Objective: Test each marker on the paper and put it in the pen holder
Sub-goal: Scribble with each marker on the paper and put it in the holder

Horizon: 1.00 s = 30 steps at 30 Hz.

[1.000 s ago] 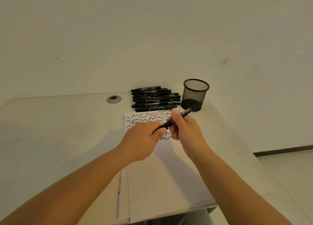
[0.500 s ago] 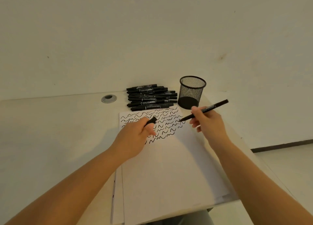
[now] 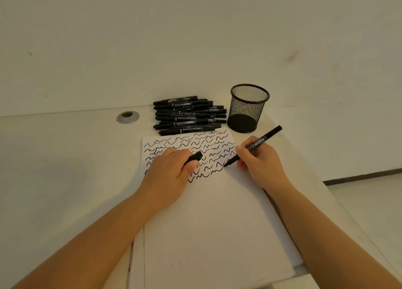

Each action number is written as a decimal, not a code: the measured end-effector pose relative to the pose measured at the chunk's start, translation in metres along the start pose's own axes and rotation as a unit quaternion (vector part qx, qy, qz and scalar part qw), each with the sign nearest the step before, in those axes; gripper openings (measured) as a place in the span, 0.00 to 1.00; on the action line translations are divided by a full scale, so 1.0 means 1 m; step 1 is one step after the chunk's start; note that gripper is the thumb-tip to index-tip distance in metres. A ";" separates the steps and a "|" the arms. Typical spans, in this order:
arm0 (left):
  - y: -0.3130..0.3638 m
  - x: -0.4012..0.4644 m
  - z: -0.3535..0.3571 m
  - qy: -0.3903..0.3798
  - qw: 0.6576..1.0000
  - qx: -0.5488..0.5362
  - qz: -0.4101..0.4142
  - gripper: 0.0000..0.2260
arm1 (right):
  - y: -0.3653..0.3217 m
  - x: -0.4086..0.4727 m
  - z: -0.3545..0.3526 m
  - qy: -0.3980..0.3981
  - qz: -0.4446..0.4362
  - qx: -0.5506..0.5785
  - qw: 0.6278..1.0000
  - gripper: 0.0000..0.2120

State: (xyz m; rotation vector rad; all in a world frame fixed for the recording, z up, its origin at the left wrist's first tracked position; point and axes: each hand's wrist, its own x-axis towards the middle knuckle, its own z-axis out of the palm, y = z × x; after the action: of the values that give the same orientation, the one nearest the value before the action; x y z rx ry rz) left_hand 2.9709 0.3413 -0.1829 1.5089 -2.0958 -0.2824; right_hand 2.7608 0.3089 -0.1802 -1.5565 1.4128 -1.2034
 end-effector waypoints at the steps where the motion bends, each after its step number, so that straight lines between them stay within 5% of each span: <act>1: 0.000 0.000 -0.001 -0.001 1.000 -0.003 -0.002 0.14 | 0.000 0.001 0.000 0.007 -0.004 -0.005 1.000 0.09; 9: 0.002 -0.001 -0.002 -0.023 0.999 -0.034 -0.024 0.16 | 0.008 0.000 -0.004 0.080 0.009 -0.021 0.997 0.09; 14: 0.003 -0.003 -0.002 -0.024 0.998 -0.041 -0.029 0.16 | -0.006 -0.004 -0.007 0.166 -0.007 0.071 0.984 0.05; 22: 0.002 -0.002 -0.003 -0.020 0.997 -0.061 -0.038 0.16 | -0.038 0.010 0.020 0.009 0.070 0.320 0.945 0.16; 30: 0.001 -0.001 -0.005 -0.014 0.997 -0.069 -0.034 0.16 | -0.026 0.007 0.034 0.002 0.075 0.256 0.964 0.17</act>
State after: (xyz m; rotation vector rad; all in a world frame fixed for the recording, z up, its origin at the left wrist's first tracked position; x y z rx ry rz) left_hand 2.9727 0.3429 -0.1785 1.5033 -2.0042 -0.4664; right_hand 2.8011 0.3029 -0.1657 -1.0709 1.0828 -1.3460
